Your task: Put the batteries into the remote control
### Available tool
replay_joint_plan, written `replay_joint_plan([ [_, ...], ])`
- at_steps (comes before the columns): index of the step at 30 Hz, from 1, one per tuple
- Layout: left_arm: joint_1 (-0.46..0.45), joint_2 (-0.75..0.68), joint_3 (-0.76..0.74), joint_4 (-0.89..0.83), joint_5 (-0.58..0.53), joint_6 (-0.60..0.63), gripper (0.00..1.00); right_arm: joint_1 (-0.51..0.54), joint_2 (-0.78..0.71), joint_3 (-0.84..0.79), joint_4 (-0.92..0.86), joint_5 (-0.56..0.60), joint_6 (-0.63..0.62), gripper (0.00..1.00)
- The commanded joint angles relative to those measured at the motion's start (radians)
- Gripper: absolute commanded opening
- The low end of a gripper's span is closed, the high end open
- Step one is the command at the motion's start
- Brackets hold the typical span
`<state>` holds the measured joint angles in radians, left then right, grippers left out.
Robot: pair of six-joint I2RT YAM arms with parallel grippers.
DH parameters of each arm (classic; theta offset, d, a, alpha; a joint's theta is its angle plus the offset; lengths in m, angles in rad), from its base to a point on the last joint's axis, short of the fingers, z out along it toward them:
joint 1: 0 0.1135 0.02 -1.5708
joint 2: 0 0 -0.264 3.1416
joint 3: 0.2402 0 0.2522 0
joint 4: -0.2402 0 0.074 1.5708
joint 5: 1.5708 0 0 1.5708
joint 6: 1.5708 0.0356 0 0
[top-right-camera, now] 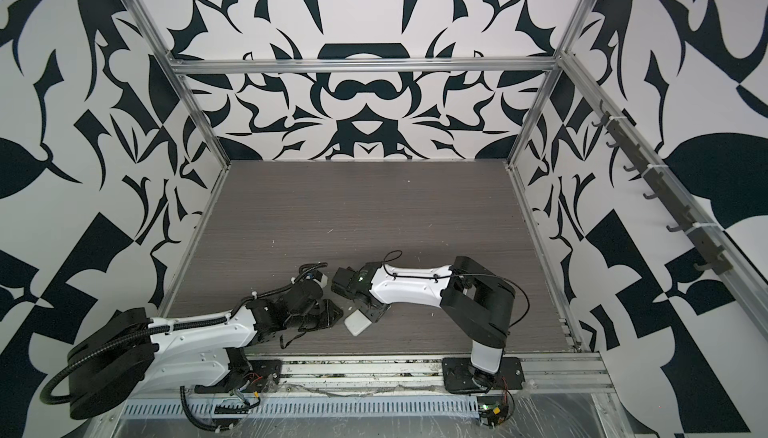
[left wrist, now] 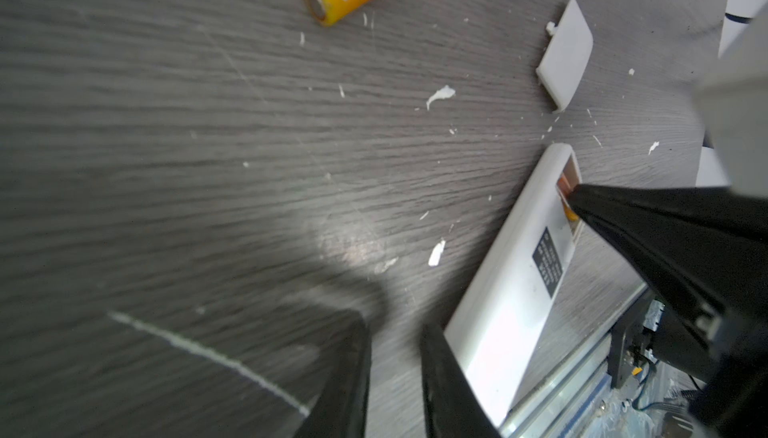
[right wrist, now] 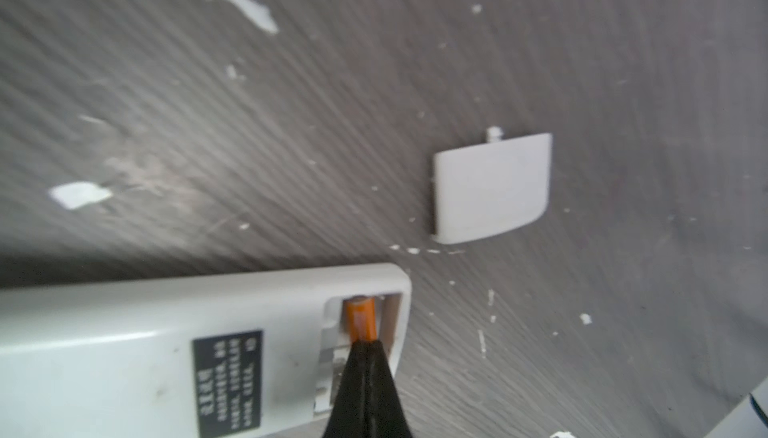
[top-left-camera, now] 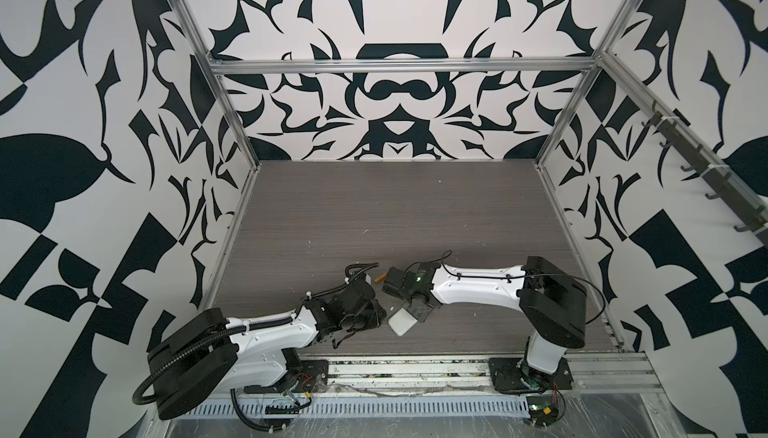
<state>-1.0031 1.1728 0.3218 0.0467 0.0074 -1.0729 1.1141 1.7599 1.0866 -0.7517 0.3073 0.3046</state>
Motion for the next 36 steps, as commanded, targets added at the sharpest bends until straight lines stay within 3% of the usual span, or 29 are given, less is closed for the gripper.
replay_joint_plan([
  [1,0.002,0.004,-0.033,-0.047,-0.001,0.005,0.26,-0.003,-0.07,-0.024,0.017,0.08,0.037,0.03],
  [5,0.002,0.006,-0.033,-0.045,-0.001,0.004,0.26,-0.002,-0.089,-0.041,0.037,0.028,0.031,0.07],
  [14,0.001,-0.035,-0.03,-0.085,-0.002,0.027,0.26,-0.025,-0.128,-0.044,0.035,-0.099,-0.045,0.39],
  [18,0.001,-0.074,-0.008,-0.147,0.006,0.085,0.3,-0.047,-0.111,-0.046,0.03,-0.144,-0.067,0.43],
  [21,0.0,-0.113,0.013,-0.192,0.013,0.155,0.39,-0.087,-0.144,-0.089,0.096,-0.239,-0.047,0.44],
  [23,-0.008,-0.142,0.023,-0.202,0.019,0.195,0.51,-0.12,-0.196,-0.129,0.142,-0.292,-0.021,0.44],
  [27,-0.068,-0.152,0.105,-0.294,-0.073,0.278,0.7,-0.238,-0.361,-0.244,0.25,-0.416,0.027,0.47],
  [32,-0.18,-0.04,0.257,-0.383,-0.216,0.385,0.73,-0.363,-0.524,-0.323,0.279,-0.458,0.022,0.56],
  [36,-0.249,0.155,0.404,-0.434,-0.272,0.463,0.69,-0.434,-0.614,-0.379,0.307,-0.467,0.019,0.58],
])
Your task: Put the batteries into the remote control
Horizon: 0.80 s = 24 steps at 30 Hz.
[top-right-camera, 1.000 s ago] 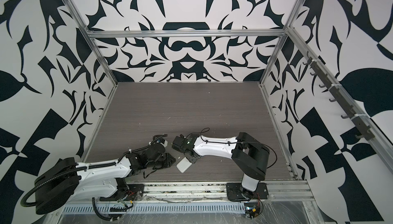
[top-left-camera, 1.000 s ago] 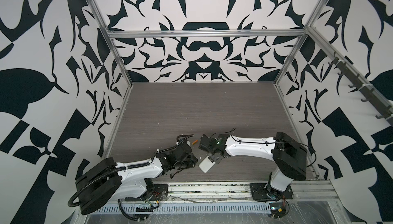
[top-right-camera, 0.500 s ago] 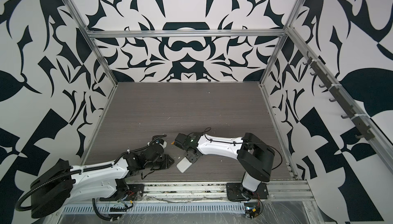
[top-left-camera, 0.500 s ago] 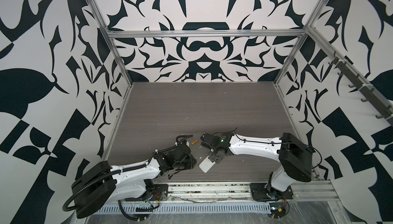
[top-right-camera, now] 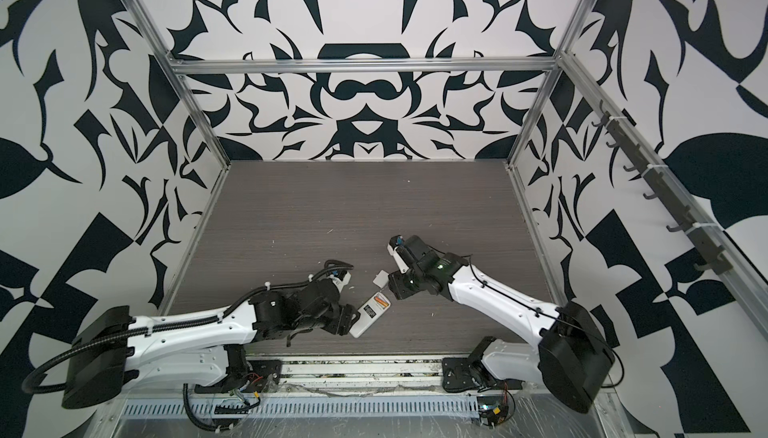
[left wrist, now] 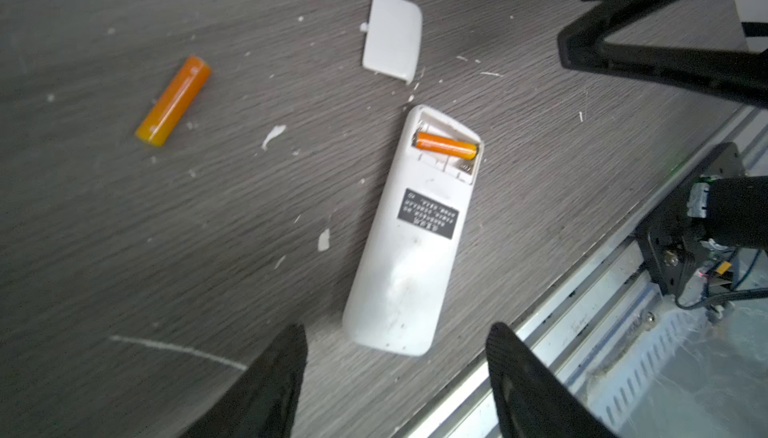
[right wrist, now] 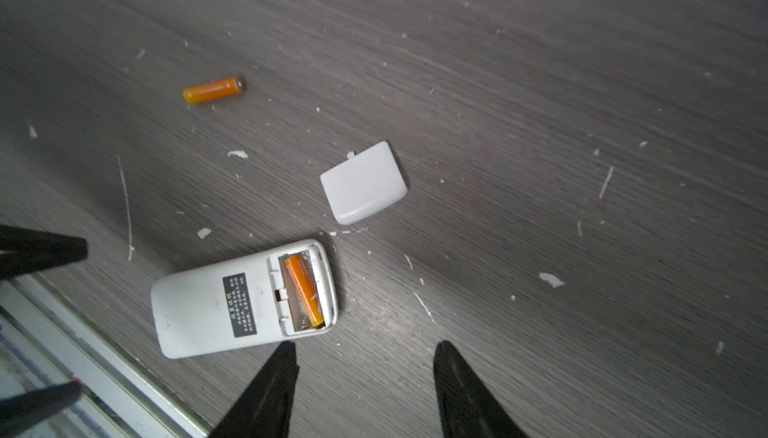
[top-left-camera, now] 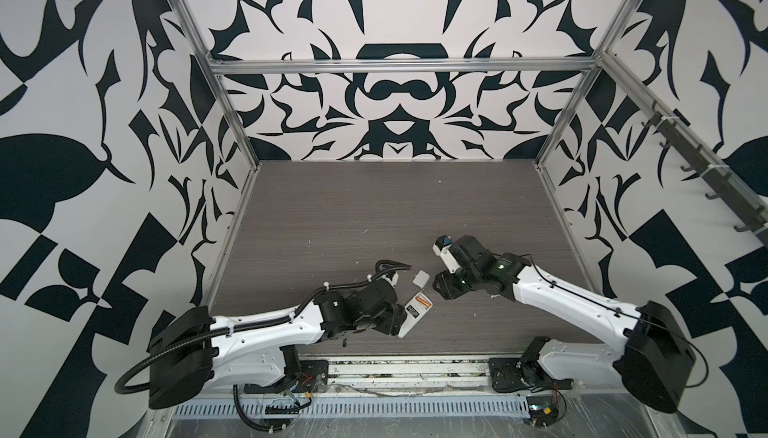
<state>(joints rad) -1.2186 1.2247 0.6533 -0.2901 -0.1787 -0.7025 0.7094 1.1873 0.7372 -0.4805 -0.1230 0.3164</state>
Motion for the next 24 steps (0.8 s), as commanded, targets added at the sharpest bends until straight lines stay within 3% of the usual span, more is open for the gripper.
replay_joint_plan([
  [1,-0.051,0.155,0.107,-0.127,-0.113,0.1,0.67,-0.045,-0.061,-0.041,0.037,-0.038,0.004,0.58],
  [10,-0.151,0.452,0.347,-0.276,-0.236,0.11,0.61,-0.12,-0.152,-0.061,0.04,-0.041,-0.033,0.57],
  [24,-0.21,0.67,0.535,-0.504,-0.386,0.102,0.64,-0.178,-0.217,-0.071,0.041,-0.063,-0.06,0.51],
])
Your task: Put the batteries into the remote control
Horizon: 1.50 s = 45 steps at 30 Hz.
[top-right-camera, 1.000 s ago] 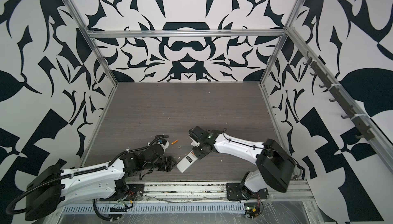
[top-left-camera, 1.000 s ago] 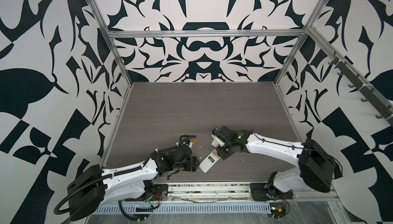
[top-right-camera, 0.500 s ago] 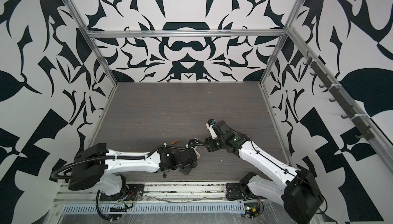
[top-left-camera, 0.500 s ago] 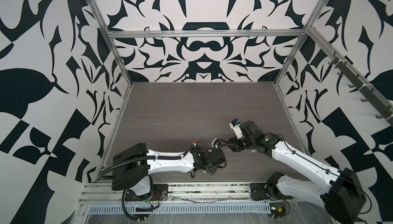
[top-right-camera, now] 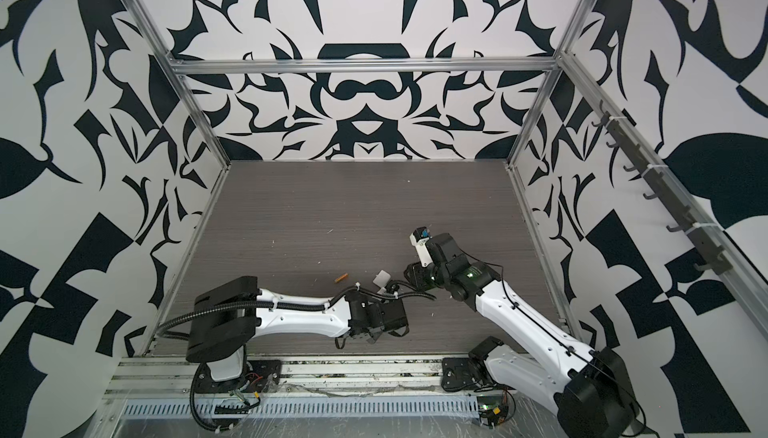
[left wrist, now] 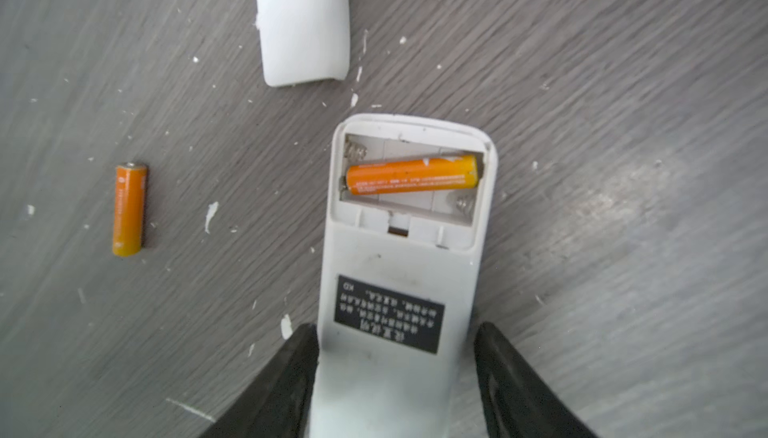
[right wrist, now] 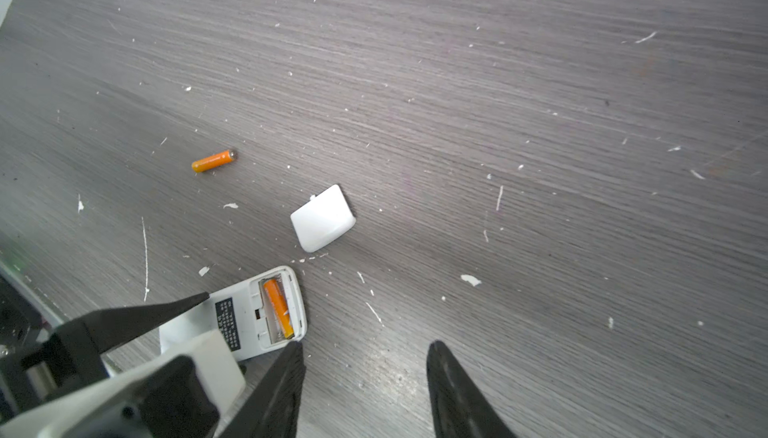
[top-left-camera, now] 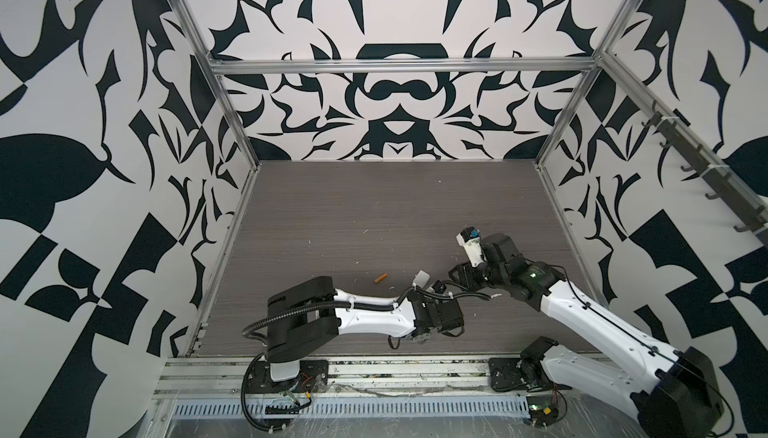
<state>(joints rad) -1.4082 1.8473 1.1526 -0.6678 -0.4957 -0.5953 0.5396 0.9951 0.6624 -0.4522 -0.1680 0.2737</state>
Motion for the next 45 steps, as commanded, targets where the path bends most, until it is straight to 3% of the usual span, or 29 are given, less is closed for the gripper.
replay_joint_plan([
  [1,-0.029,0.065,0.049,-0.141,-0.082,-0.009,0.64,-0.014,-0.029,0.005,0.01,-0.017,-0.021,0.51],
  [7,-0.053,0.14,0.104,-0.235,-0.141,-0.037,0.57,-0.049,-0.065,0.011,-0.002,-0.016,-0.034,0.48],
  [12,-0.052,0.158,0.122,-0.252,-0.141,-0.041,0.56,-0.066,-0.083,0.014,-0.012,-0.016,-0.042,0.47],
  [17,-0.027,0.114,0.088,-0.219,-0.113,-0.052,0.47,-0.073,-0.096,0.013,-0.014,-0.017,-0.046,0.46],
  [26,0.026,0.061,0.023,-0.151,-0.04,0.015,0.68,-0.075,-0.103,0.011,-0.016,-0.021,-0.048,0.45],
  [30,0.071,0.024,-0.023,-0.067,0.045,0.092,0.7,-0.075,-0.108,0.008,-0.019,-0.021,-0.05,0.44],
  [35,0.13,-0.042,-0.074,0.007,0.154,0.171,0.84,-0.074,-0.126,0.008,-0.031,-0.008,-0.052,0.44],
  [42,0.185,-0.107,-0.161,0.113,0.319,0.266,0.82,-0.078,-0.125,0.017,-0.035,-0.008,-0.059,0.43],
  [45,0.197,-0.112,-0.168,0.125,0.371,0.302,0.76,-0.078,-0.127,0.023,-0.038,-0.003,-0.06,0.43],
])
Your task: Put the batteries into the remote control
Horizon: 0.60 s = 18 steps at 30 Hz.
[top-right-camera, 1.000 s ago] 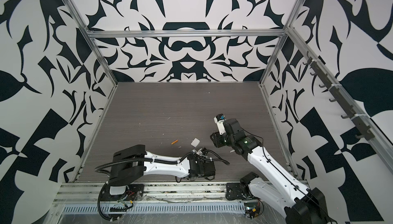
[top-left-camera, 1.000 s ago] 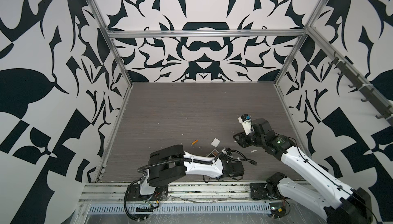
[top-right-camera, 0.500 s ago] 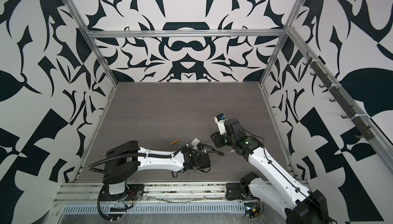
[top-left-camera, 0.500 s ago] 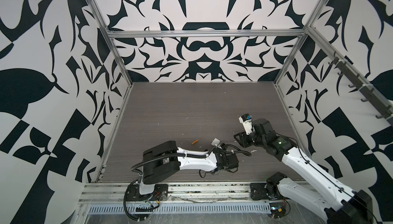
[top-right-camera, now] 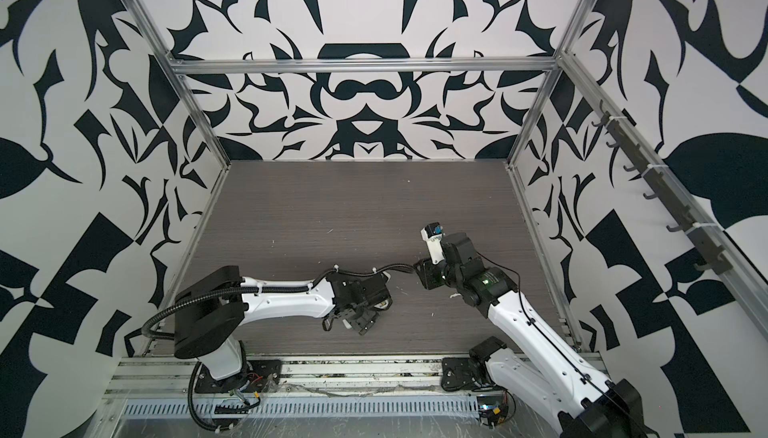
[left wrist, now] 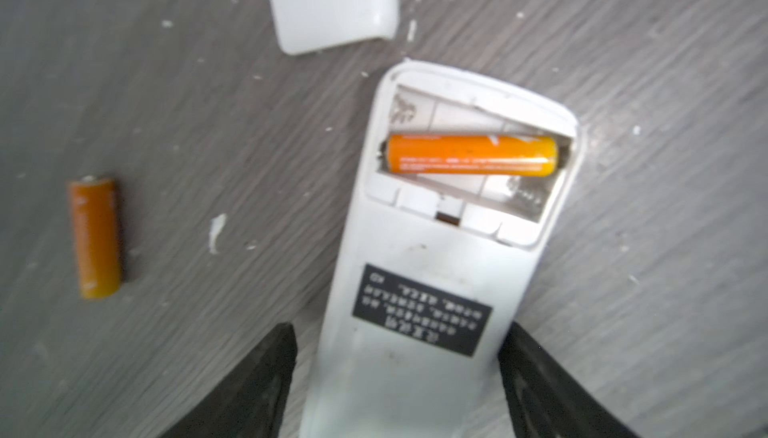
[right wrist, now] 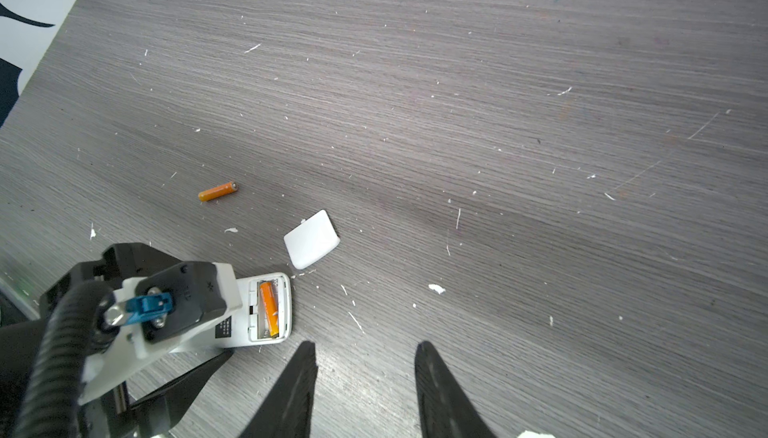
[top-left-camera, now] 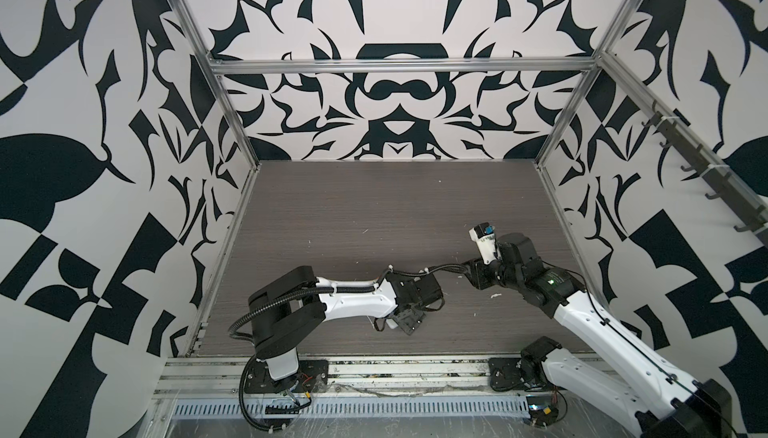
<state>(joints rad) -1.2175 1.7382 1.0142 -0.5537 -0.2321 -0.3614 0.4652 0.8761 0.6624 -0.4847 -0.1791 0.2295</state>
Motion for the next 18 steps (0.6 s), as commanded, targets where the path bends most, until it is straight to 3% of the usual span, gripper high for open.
replay_joint_plan([
  [1,0.011,-0.009,-0.036,0.026,0.125,0.077,0.74,-0.004,-0.01,0.022,-0.005,0.011,-0.016,0.43],
  [5,0.036,-0.017,-0.051,0.05,0.16,0.099,0.68,-0.005,-0.011,0.026,-0.008,0.013,-0.016,0.43],
  [10,0.038,-0.012,-0.049,0.042,0.144,0.107,0.53,-0.005,-0.004,0.034,-0.007,0.017,-0.021,0.43],
  [18,0.059,-0.094,-0.127,0.163,0.227,0.003,0.4,-0.006,-0.01,0.03,0.017,-0.011,-0.014,0.42],
])
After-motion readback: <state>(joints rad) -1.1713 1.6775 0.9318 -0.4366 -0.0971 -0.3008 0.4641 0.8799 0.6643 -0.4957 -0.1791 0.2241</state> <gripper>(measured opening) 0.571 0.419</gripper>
